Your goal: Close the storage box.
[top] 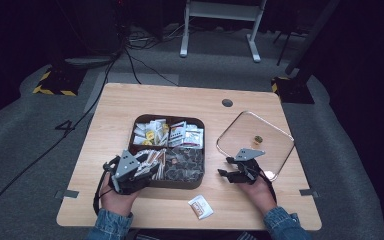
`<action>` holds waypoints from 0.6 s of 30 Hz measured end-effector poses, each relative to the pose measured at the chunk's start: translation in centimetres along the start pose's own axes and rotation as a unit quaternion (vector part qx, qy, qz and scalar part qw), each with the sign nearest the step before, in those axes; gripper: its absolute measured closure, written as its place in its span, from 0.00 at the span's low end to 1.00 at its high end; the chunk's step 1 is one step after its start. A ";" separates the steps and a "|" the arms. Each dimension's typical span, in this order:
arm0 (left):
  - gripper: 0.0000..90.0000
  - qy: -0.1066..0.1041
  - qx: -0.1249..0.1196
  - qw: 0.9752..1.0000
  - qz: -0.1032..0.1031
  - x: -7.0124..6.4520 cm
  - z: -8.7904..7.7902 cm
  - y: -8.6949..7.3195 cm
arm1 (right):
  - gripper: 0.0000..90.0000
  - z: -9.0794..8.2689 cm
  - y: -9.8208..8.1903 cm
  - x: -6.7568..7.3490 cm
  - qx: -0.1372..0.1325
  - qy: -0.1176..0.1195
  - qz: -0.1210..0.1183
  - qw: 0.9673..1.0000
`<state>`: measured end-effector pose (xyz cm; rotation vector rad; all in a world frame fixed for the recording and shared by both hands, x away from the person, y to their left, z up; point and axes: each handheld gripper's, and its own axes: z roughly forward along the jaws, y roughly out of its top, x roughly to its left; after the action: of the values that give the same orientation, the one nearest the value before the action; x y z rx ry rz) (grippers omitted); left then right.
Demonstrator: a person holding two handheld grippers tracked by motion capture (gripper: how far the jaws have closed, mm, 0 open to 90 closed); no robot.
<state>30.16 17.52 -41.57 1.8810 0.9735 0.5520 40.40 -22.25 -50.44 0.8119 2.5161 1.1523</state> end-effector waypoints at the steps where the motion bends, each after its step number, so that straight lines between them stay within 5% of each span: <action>1: 0.53 0.007 0.002 1.000 0.000 0.3 -0.1 -0.1 | 0.41 0.0 0.0 0.0 0.000 0.000 0.000 1.000; 2: 0.51 0.045 0.012 0.999 0.016 0.9 -0.4 -0.4 | 0.41 0.0 0.0 0.0 0.000 0.000 0.000 1.000; 3: 0.51 0.045 0.012 0.999 0.016 0.9 -0.4 -0.4 | 0.41 0.0 0.0 0.0 0.000 0.000 0.000 1.000; 4: 0.51 0.068 0.029 0.996 0.046 1.1 -0.5 -0.6 | 0.41 0.0 0.0 0.0 0.000 0.000 0.000 1.000; 7: 0.50 0.060 0.043 0.996 0.051 1.6 -0.5 -0.7 | 0.40 0.0 0.0 0.0 0.000 -0.001 0.000 1.000; 10: 0.50 0.048 0.039 0.998 0.026 2.8 -0.8 -1.1 | 0.40 0.0 0.0 0.0 0.001 -0.003 0.002 1.000; 12: 0.50 0.049 0.029 0.998 -0.010 3.9 -1.1 -1.7 | 0.40 0.0 0.0 0.0 0.001 -0.005 0.003 1.000; 18: 0.50 0.081 0.045 0.995 -0.041 6.1 -1.5 -3.7 | 0.45 -0.2 0.1 -0.4 0.003 -0.018 0.030 0.999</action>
<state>31.22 24.22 -44.24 1.8874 1.1944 0.6294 40.66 -22.55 -50.25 0.9085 2.4829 1.1386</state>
